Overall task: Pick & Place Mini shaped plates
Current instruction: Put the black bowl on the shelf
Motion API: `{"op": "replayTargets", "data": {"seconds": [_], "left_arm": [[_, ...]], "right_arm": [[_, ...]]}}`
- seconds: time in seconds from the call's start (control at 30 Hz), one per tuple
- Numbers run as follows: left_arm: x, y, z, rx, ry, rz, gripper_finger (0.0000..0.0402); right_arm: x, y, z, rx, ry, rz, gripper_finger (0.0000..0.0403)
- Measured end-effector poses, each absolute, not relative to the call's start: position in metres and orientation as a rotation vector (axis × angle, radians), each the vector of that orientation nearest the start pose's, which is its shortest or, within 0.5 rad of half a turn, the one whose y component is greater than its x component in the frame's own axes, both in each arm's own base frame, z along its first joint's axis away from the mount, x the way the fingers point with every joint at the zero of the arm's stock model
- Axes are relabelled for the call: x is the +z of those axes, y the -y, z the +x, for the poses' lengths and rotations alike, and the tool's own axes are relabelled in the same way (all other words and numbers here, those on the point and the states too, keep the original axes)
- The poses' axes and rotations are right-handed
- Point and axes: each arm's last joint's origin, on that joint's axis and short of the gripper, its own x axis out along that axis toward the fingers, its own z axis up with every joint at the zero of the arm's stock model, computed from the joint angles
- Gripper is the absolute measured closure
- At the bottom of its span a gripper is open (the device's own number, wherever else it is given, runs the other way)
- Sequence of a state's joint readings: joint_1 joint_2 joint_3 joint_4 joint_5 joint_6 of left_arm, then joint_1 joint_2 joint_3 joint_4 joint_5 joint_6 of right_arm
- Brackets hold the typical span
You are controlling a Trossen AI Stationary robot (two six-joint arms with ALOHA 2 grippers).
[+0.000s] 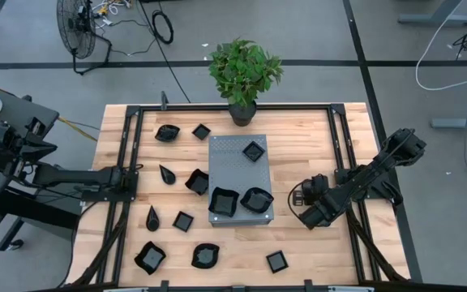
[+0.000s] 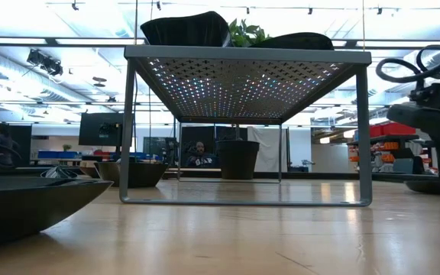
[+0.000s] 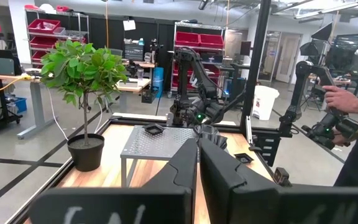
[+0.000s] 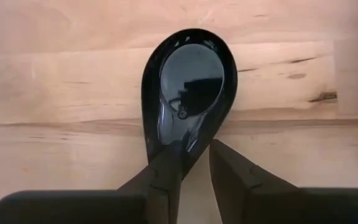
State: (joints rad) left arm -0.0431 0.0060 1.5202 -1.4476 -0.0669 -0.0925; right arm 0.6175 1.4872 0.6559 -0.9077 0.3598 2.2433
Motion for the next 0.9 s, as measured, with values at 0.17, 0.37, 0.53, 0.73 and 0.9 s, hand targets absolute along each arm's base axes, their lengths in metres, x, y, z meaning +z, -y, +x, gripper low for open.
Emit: {"op": "replayTargets", "data": {"seconds": [0.17, 0.37, 0.53, 0.73, 0.9], "left_arm": [[0.36, -0.01, -0.193, 0.021, 0.067, -0.096, 0.0378], [0.36, -0.01, -0.193, 0.021, 0.067, -0.096, 0.0378], [0.36, -0.01, -0.193, 0.021, 0.067, -0.096, 0.0378], [0.36, -0.01, -0.193, 0.021, 0.068, -0.096, 0.0378], [0.36, -0.01, -0.193, 0.021, 0.067, -0.096, 0.0378]], "right_arm": [[0.132, -0.103, 0.165, -1.308, -0.82, 0.99, 0.0289], [0.132, -0.101, 0.168, -1.306, -0.8, 1.015, 0.025], [0.133, -0.099, 0.175, -1.279, -0.721, 1.045, 0.0239], [0.133, -0.097, 0.178, -1.274, -0.687, 1.053, 0.0238], [0.133, -0.1, 0.175, -1.258, -0.718, 1.035, 0.0238]]}}
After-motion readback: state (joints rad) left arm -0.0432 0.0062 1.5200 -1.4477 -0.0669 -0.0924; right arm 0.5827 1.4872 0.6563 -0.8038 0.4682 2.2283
